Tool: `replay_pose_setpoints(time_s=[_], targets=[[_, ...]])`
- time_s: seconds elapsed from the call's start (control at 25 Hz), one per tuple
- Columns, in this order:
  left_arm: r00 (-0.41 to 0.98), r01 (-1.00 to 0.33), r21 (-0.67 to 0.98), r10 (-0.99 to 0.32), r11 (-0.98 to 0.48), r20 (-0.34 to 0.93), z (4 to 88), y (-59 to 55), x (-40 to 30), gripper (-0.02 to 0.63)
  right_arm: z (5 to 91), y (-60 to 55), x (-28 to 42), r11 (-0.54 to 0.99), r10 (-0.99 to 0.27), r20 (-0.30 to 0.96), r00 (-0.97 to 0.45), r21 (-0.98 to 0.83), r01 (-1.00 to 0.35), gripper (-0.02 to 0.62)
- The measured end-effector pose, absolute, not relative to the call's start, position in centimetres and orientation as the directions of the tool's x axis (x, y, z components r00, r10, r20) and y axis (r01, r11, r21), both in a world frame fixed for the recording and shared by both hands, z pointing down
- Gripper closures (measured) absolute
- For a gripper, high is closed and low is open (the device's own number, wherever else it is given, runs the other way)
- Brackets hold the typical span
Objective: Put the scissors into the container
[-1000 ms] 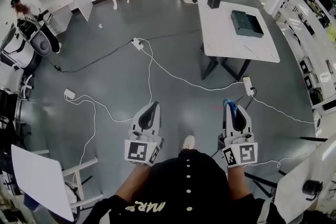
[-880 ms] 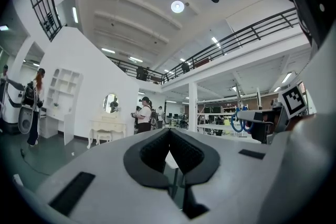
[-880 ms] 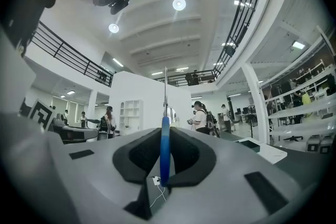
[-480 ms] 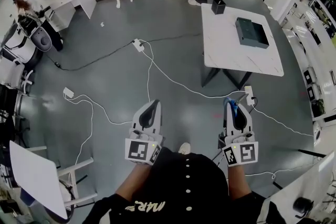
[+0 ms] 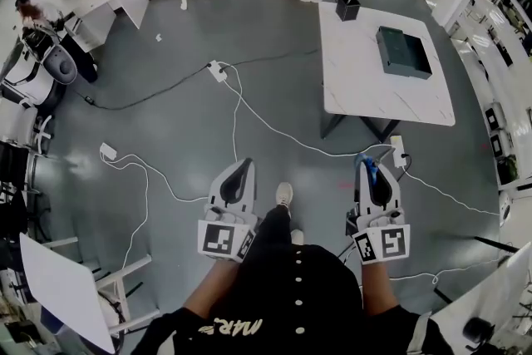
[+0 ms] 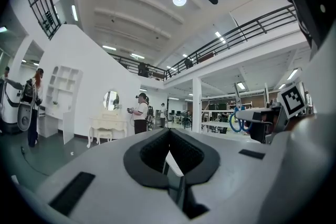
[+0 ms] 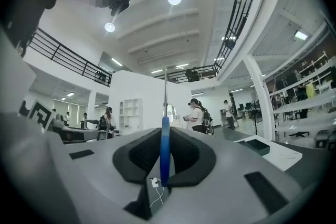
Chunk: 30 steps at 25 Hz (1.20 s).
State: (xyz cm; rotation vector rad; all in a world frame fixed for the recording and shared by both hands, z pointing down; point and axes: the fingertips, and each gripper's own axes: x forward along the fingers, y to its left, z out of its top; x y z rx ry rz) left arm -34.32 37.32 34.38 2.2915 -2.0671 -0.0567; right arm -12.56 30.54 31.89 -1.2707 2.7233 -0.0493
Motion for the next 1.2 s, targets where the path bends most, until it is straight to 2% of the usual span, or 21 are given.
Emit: replay_pose_setpoints(time_s=[0.4, 0.64, 0.84, 1.2], targets=[[0.146, -0.987, 0.055, -0.989, -0.148, -0.032, 33.4, 24.6, -38.1, 0.58, 30.5, 19.2, -15.8, 0.617, -0.783, -0.136, -0.607, -0.05, -0.785, 0.539], [0.238, -0.969, 0.058, -0.971, -0.239, -0.03, 33.3, 17.8, -37.1, 0.58, 30.4, 14.4, -14.3, 0.534, -0.84, -0.137, -0.524, -0.049, -0.844, 0.539], [0.381, -0.923, 0.055, -0.924, -0.382, -0.02, 34.2, 12.4, -33.3, 0.58, 31.2, 12.4, -9.9, 0.396, -0.913, -0.131, -0.387, -0.052, -0.917, 0.54], [0.677, -0.733, 0.071, -0.736, -0.677, -0.028, 35.3, 6.5, -21.3, 0.58, 32.8, 15.4, 1.6, 0.027, -0.994, -0.105, -0.022, -0.052, -0.998, 0.539]])
